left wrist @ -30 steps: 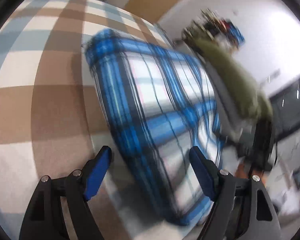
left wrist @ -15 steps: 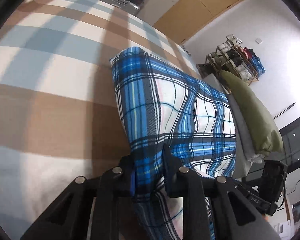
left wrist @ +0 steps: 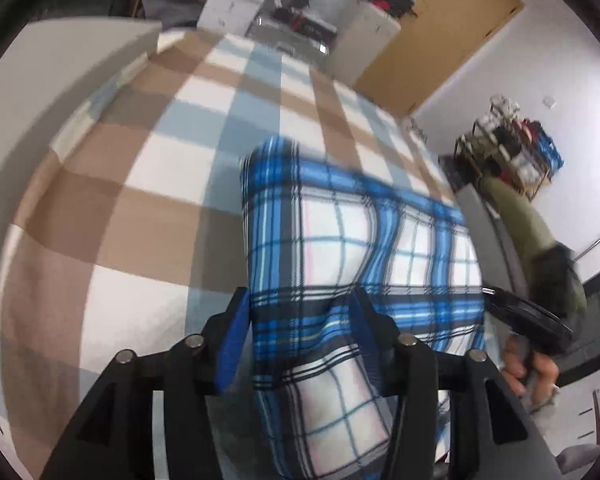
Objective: Fold large clothes
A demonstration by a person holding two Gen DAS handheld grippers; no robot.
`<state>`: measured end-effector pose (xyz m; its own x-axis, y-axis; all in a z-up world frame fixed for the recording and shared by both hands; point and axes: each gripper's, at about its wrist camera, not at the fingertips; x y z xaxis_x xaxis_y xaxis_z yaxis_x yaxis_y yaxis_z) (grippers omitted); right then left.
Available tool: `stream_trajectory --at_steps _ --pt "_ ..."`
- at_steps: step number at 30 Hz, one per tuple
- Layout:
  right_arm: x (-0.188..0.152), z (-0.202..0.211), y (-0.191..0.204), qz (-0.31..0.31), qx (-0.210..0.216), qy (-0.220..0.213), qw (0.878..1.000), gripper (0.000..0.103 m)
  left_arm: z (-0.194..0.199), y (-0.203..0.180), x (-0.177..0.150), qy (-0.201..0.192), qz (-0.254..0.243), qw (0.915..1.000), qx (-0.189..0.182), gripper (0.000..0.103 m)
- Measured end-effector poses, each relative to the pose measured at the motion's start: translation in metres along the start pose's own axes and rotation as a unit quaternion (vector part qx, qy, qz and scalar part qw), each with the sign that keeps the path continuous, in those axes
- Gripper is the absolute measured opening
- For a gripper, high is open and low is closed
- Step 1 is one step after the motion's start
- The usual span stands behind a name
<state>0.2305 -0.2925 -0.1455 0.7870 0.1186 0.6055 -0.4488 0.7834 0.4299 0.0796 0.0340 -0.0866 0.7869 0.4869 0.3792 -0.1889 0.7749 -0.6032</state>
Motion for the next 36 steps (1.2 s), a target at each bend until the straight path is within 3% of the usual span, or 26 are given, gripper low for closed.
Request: stream_trajectory --at_steps 2,7,9,11,13,14,16,17,19,23,24,27,29,31,33,36 --pt "0.008 -0.011 0.000 -0.013 0.010 0.005 1.000 0.004 0.010 -0.005 0.001 -0.020 0.000 0.9997 -0.014 0.046" --pt "0.014 0.033 0.037 0.062 0.056 -0.087 0.993 0.001 0.023 -0.004 0.007 -0.041 -0.001 0.9987 -0.030 0.046" --pt "0.013 0.028 0.021 0.045 0.035 -0.079 0.995 0.001 0.020 -0.009 0.007 -0.037 -0.011 0.9989 -0.026 0.046" --pt "0.009 0.005 -0.006 -0.006 -0.021 -0.042 0.999 0.001 0.013 -0.016 0.004 -0.030 -0.027 0.9989 -0.024 0.046" --pt "0.005 -0.011 -0.018 -0.019 -0.077 -0.003 0.997 0.013 0.006 -0.023 0.002 -0.020 -0.040 0.9988 -0.020 0.046" --pt "0.005 -0.009 -0.017 -0.017 -0.079 -0.004 0.997 0.015 0.003 -0.026 0.000 -0.014 -0.045 0.9988 -0.016 0.046" --pt "0.004 0.010 -0.010 0.004 -0.078 -0.030 0.997 0.037 0.000 -0.033 -0.005 -0.005 -0.058 0.9982 -0.017 0.046" --pt "0.002 0.020 -0.007 0.010 -0.078 -0.042 0.996 0.039 -0.002 -0.037 -0.009 0.000 -0.068 0.9975 -0.021 0.046" --pt "0.003 0.034 -0.007 0.008 -0.042 -0.058 0.997 0.039 -0.004 -0.046 -0.017 0.014 -0.091 0.9953 -0.029 0.046" --pt "0.001 0.025 0.004 -0.002 0.086 -0.044 0.995 0.044 -0.013 -0.062 -0.049 0.072 -0.175 0.9810 -0.042 0.046" --pt "0.003 0.019 0.002 -0.011 0.102 -0.038 0.994 0.054 -0.015 -0.064 -0.057 0.081 -0.194 0.9769 -0.038 0.046" --pt "0.005 -0.009 0.001 -0.049 0.118 -0.011 0.992 0.056 -0.015 -0.064 -0.078 0.084 -0.235 0.9682 -0.017 0.046" --pt "0.009 -0.025 0.001 -0.061 0.120 -0.003 0.991 0.050 -0.009 -0.063 -0.086 0.084 -0.247 0.9653 -0.016 0.046" --pt "0.015 -0.029 0.009 -0.051 0.120 0.003 0.992 0.012 -0.005 -0.063 -0.090 0.085 -0.250 0.9643 -0.021 0.046" --pt "0.022 -0.015 0.027 -0.010 0.112 -0.014 0.994 0.010 -0.006 -0.061 -0.089 0.088 -0.242 0.9660 -0.020 0.046" --pt "0.025 0.033 0.059 0.065 0.164 -0.093 0.980 0.009 -0.009 -0.060 -0.088 0.094 -0.235 0.9673 -0.023 0.046"
Point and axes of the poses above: each gripper's, at about its wrist camera, not at the fingertips, and z roughly against the way its jaws point, y to its left, x to its top, and after that the axes turned 12 degrees about z, right-handed
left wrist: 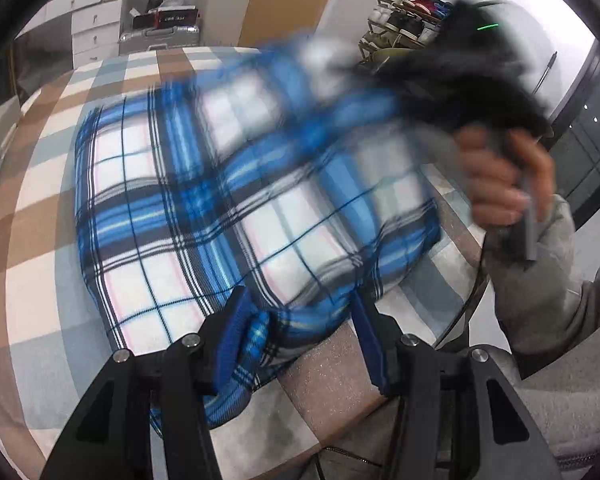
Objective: Fold large clothes
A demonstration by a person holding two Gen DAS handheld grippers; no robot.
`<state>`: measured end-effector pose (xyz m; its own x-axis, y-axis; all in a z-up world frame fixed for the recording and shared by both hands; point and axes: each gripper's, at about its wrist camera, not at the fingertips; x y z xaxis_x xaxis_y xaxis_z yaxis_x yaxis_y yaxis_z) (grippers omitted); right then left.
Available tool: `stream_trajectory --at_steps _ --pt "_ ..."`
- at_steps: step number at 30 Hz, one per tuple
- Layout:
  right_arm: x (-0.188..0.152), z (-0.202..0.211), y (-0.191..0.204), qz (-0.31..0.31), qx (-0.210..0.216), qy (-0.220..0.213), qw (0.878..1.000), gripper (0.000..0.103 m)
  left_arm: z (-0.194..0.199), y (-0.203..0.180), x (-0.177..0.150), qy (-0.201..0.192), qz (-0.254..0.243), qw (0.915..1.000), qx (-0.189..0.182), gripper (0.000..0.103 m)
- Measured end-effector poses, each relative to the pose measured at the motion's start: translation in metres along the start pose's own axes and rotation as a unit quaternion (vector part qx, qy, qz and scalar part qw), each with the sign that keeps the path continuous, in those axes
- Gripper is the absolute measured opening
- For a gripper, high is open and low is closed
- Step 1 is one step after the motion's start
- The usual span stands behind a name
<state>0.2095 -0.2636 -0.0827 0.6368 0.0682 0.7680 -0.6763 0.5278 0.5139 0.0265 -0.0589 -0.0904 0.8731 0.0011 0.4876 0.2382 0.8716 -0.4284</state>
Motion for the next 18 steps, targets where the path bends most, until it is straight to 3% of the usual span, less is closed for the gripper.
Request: stream_trajectory --at_steps 1,3,6,8,9,15,18 --pt "0.004 0.009 0.011 0.025 0.004 -0.018 1.000 0.009 0.000 -0.002 0.001 -0.002 0.000 1.0000 -0.005 0.046" --pt "0.003 0.005 -0.001 0.015 -0.039 -0.012 0.999 0.009 -0.001 -0.004 0.002 0.000 -0.003 1.0000 -0.008 0.046" --pt "-0.014 -0.018 -0.049 -0.067 -0.118 0.061 0.989 0.009 -0.009 -0.003 0.002 0.008 -0.001 0.9999 -0.013 0.046" --pt "-0.027 -0.022 -0.065 -0.090 -0.119 0.066 0.987 0.016 -0.010 -0.004 0.001 0.009 0.000 0.9999 -0.011 0.046" --pt "-0.030 -0.019 -0.065 -0.096 -0.118 0.063 0.986 0.028 -0.010 -0.005 0.001 0.008 0.002 0.9999 -0.011 0.046" --pt "-0.064 0.014 -0.031 -0.064 -0.056 0.093 0.992 0.040 -0.002 -0.003 0.006 -0.003 0.027 0.9993 -0.025 0.046" --pt "-0.089 0.030 -0.014 -0.048 -0.059 0.101 0.992 0.041 -0.003 -0.003 0.007 -0.005 0.029 0.9992 -0.025 0.046"
Point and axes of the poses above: each gripper's, at about its wrist camera, not at the fingertips, and z roughly against the way its jaws point, y to its left, x to its top, and after that the axes turned 12 degrees about z, right-handed
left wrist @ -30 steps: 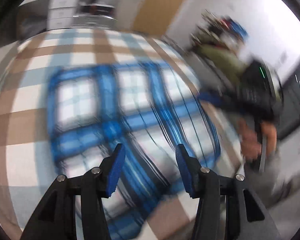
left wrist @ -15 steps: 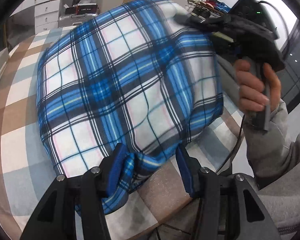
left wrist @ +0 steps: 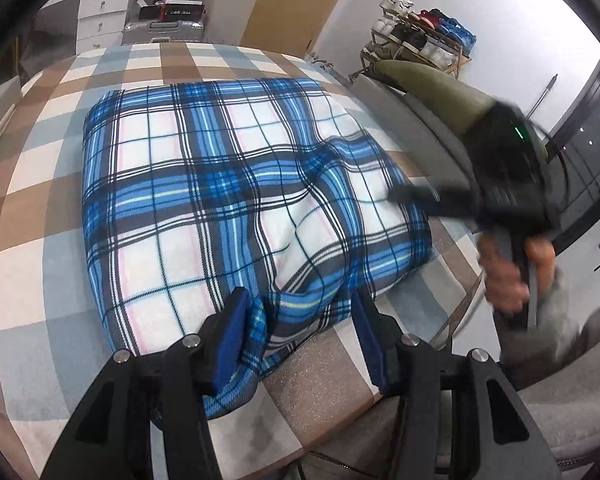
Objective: Fold large clothes
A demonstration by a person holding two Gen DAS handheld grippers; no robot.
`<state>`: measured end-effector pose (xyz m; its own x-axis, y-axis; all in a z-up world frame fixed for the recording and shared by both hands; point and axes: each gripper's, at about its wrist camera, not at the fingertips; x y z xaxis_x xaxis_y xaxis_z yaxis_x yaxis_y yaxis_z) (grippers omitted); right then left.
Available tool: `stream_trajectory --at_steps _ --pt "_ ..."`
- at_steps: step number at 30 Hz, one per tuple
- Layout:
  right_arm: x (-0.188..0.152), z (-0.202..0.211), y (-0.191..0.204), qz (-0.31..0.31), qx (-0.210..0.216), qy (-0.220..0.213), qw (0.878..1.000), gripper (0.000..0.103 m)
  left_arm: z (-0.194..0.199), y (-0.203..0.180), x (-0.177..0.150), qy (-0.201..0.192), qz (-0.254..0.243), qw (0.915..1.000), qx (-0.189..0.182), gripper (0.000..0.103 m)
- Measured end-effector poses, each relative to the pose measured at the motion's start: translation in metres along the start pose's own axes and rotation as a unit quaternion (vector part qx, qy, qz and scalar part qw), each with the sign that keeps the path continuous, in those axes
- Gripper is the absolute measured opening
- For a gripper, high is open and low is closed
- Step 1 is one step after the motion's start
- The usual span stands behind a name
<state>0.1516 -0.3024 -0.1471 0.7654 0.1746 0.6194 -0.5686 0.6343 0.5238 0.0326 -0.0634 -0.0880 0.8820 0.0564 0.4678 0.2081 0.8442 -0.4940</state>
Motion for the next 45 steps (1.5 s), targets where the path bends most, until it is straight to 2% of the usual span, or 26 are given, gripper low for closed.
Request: stream_trajectory --at_steps 2,3,4,6,8,10,11,12,13,15,16,18,20,21,24,26,28,32,34,37,38,41,45 --pt "-0.012 0.002 0.006 0.017 -0.027 0.001 0.999 0.040 0.005 -0.002 0.002 -0.009 -0.004 0.9999 -0.006 0.046" --pt "-0.015 0.003 0.008 0.024 -0.038 0.000 0.999 0.028 0.008 -0.001 0.005 -0.017 -0.007 0.9998 -0.010 0.046" --pt "-0.015 0.002 0.011 0.033 -0.042 0.002 0.999 0.003 0.013 0.000 0.008 -0.028 -0.008 0.9994 -0.016 0.046" --pt "-0.013 0.009 0.024 0.060 -0.046 -0.006 0.997 0.003 0.018 0.006 0.017 -0.045 -0.005 0.9989 -0.012 0.046" --pt "0.000 0.028 0.043 0.099 -0.022 -0.056 0.993 0.002 0.013 0.013 0.022 -0.045 -0.003 0.9987 0.023 0.047" --pt "0.005 0.057 0.049 0.111 -0.015 -0.096 0.989 0.002 0.003 0.017 0.019 -0.028 -0.012 0.9988 0.038 0.047" --pt "0.007 0.058 0.047 0.112 -0.023 -0.095 0.989 0.002 0.001 0.017 0.017 -0.025 -0.019 0.9989 0.033 0.047" --pt "0.005 0.053 0.041 0.109 -0.050 -0.084 0.989 0.002 -0.001 0.014 0.014 -0.020 -0.030 0.9989 0.032 0.047" --pt "0.003 0.042 0.031 0.101 -0.084 -0.057 0.990 0.002 -0.004 0.010 0.011 -0.015 -0.041 0.9983 0.038 0.047" --pt "-0.004 0.024 0.011 0.068 -0.107 -0.011 0.992 0.002 -0.006 0.007 0.007 -0.009 -0.054 0.9976 0.043 0.046" --pt "-0.007 0.015 0.001 0.048 -0.122 0.011 0.991 0.004 -0.004 0.007 0.005 -0.008 -0.055 0.9974 0.045 0.046" --pt "-0.011 0.013 -0.005 0.036 -0.146 0.016 0.989 0.014 -0.001 0.007 0.003 -0.009 -0.054 0.9972 0.050 0.047" --pt "-0.013 0.025 -0.001 0.031 -0.151 -0.003 0.988 0.020 0.001 0.006 0.003 -0.011 -0.049 0.9972 0.055 0.048" --pt "-0.013 0.030 0.000 0.032 -0.154 -0.005 0.988 0.024 0.002 0.004 0.002 -0.012 -0.047 0.9972 0.056 0.053" --pt "-0.014 0.042 0.003 0.038 -0.144 -0.024 0.989 0.028 0.000 -0.003 -0.002 -0.015 -0.047 0.9963 0.070 0.058" --pt "-0.017 0.049 0.006 0.041 -0.140 -0.033 0.989 0.037 -0.001 -0.006 0.000 -0.018 -0.042 0.9958 0.080 0.058" --pt "-0.008 0.046 0.005 0.039 -0.138 -0.033 0.989 0.052 0.000 -0.006 0.001 -0.021 -0.038 0.9956 0.083 0.058" --pt "0.000 0.040 0.007 0.029 -0.139 -0.036 0.989 0.069 0.006 -0.007 0.003 -0.030 -0.026 0.9953 0.088 0.059" --pt "0.002 0.040 0.003 0.027 -0.139 -0.043 0.989 0.078 0.012 -0.005 0.005 -0.043 -0.016 0.9950 0.089 0.066" --pt "0.005 0.042 -0.006 0.016 -0.153 -0.045 0.987 0.083 0.026 0.008 0.010 -0.069 0.020 0.9951 0.068 0.081" --pt "0.006 0.043 -0.010 0.010 -0.153 -0.045 0.987 0.083 0.033 0.018 0.013 -0.083 0.048 0.9938 0.056 0.083" --pt "0.010 0.040 -0.031 -0.028 -0.141 -0.039 0.989 0.085 0.037 0.050 0.019 -0.093 0.128 0.9862 0.049 0.083" --pt "0.019 0.026 -0.048 -0.048 -0.118 -0.028 0.992 0.085 0.025 0.085 0.024 -0.077 0.210 0.9738 0.039 0.083"
Point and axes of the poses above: each gripper's, at about its wrist camera, not at the fingertips, and z roughly against the way its jaws point, y to its left, x to its top, and after that the axes turned 12 degrees about z, right-handed
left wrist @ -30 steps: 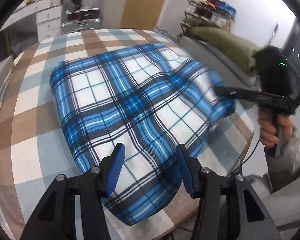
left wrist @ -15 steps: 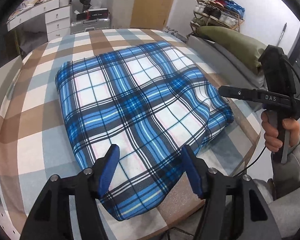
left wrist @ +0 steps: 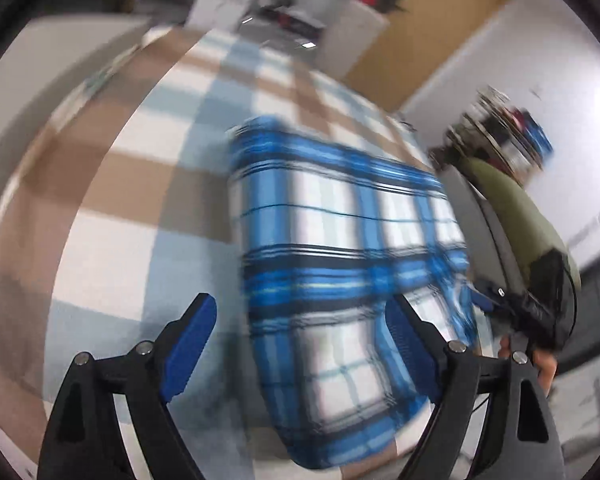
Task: Fold large clothes
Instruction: 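Grasp the folded bundle with both grippers and lift it off the bed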
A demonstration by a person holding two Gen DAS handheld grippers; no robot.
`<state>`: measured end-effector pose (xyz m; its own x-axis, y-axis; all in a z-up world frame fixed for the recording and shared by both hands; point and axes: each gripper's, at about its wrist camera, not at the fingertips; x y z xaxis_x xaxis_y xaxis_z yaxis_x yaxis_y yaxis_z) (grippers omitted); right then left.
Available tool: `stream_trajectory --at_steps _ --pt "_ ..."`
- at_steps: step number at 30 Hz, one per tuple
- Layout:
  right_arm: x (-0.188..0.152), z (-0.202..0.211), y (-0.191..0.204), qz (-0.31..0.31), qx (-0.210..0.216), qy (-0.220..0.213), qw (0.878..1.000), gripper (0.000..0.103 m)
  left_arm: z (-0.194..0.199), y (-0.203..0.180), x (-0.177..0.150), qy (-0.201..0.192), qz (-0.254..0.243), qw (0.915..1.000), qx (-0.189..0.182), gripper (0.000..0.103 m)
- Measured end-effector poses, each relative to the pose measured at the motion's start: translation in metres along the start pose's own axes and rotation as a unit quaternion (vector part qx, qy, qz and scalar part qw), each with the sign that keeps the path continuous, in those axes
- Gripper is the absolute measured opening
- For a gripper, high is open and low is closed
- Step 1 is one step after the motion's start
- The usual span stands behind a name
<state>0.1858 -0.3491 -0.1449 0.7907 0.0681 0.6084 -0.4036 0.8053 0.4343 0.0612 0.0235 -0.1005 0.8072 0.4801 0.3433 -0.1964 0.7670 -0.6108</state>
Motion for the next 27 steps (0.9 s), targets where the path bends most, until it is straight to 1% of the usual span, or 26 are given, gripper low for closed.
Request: stream_trajectory --at_steps 2,3,4,5,6,8,9,12,15,16,17,18,19,20,21,22,23,24,25,27 --pt "0.005 -0.006 -0.003 -0.003 -0.004 0.004 1.000 0.085 -0.010 0.008 0.004 0.013 0.021 0.9997 0.004 0.083" --pt "0.009 -0.008 -0.005 -0.001 0.004 0.000 1.000 0.085 -0.014 0.009 0.004 0.019 0.025 0.9995 0.001 0.083" --pt "0.011 -0.011 -0.008 -0.003 0.014 0.001 1.000 0.085 -0.017 0.010 0.004 0.026 0.028 0.9993 -0.003 0.083" --pt "0.014 -0.016 -0.011 -0.008 0.027 0.006 1.000 0.085 -0.017 0.008 0.005 0.020 0.021 0.9996 -0.007 0.083" --pt "0.016 -0.017 -0.012 -0.008 0.036 0.002 0.999 0.087 -0.017 0.007 0.004 0.023 0.017 0.9995 -0.010 0.083" --pt "0.021 -0.026 -0.011 -0.007 0.068 0.006 0.998 0.087 -0.021 0.004 0.005 0.027 0.016 0.9994 -0.015 0.083" --pt "0.022 -0.029 -0.009 -0.006 0.078 0.011 0.997 0.087 -0.022 0.003 0.007 0.028 0.016 0.9993 -0.017 0.083" --pt "0.027 -0.043 0.008 0.027 0.096 0.028 0.995 0.087 -0.027 -0.001 0.011 0.032 0.013 0.9992 -0.020 0.083" --pt "0.029 -0.053 0.025 0.058 0.104 0.039 0.992 0.085 -0.032 -0.005 0.017 0.029 0.008 0.9995 -0.010 0.082" --pt "0.029 -0.056 0.028 0.063 0.106 0.040 0.992 0.084 -0.031 -0.005 0.017 0.028 0.006 0.9996 -0.007 0.075" --pt "0.029 -0.057 0.029 0.063 0.106 0.039 0.992 0.081 -0.032 -0.005 0.017 0.025 0.005 0.9997 -0.003 0.068" --pt "0.029 -0.058 0.029 0.063 0.105 0.037 0.992 0.073 -0.033 -0.005 0.017 0.025 0.008 0.9996 -0.002 0.052" --pt "0.028 -0.059 0.029 0.062 0.101 0.036 0.992 0.061 -0.034 -0.004 0.016 0.025 0.010 0.9996 -0.003 0.046" --pt "0.028 -0.060 0.027 0.058 0.098 0.035 0.993 0.056 -0.033 -0.003 0.016 0.020 0.011 0.9997 -0.005 0.041" --pt "0.027 -0.062 0.027 0.054 0.102 0.037 0.993 0.045 -0.032 -0.003 0.015 0.015 0.010 0.9998 -0.006 0.034" --pt "0.026 -0.064 0.028 0.052 0.101 0.037 0.993 0.036 -0.031 -0.003 0.014 0.011 0.006 0.9999 -0.006 0.029" --pt "0.026 -0.063 0.028 0.055 0.094 0.034 0.993 0.033 -0.028 -0.003 0.014 0.005 0.002 0.9999 -0.009 0.027" --pt "0.025 -0.061 0.033 0.063 0.091 0.028 0.993 0.024 -0.027 -0.004 0.014 0.002 0.001 0.9999 -0.012 0.023" --pt "0.025 -0.058 0.039 0.073 0.087 0.019 0.993 0.021 -0.025 -0.004 0.015 -0.002 -0.001 0.9999 -0.015 0.020" --pt "0.026 -0.055 0.045 0.076 0.079 0.008 0.994 0.018 -0.020 -0.005 0.016 -0.010 -0.008 0.9997 -0.021 0.017"
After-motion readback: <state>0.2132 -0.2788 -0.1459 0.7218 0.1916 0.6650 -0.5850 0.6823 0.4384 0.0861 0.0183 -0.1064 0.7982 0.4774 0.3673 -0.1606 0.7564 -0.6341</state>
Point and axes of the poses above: each gripper's, at about its wrist camera, not at the fingertips, and z roughly against the way its jaws point, y to its left, x to its top, and after that the axes turned 12 degrees about z, right-handed
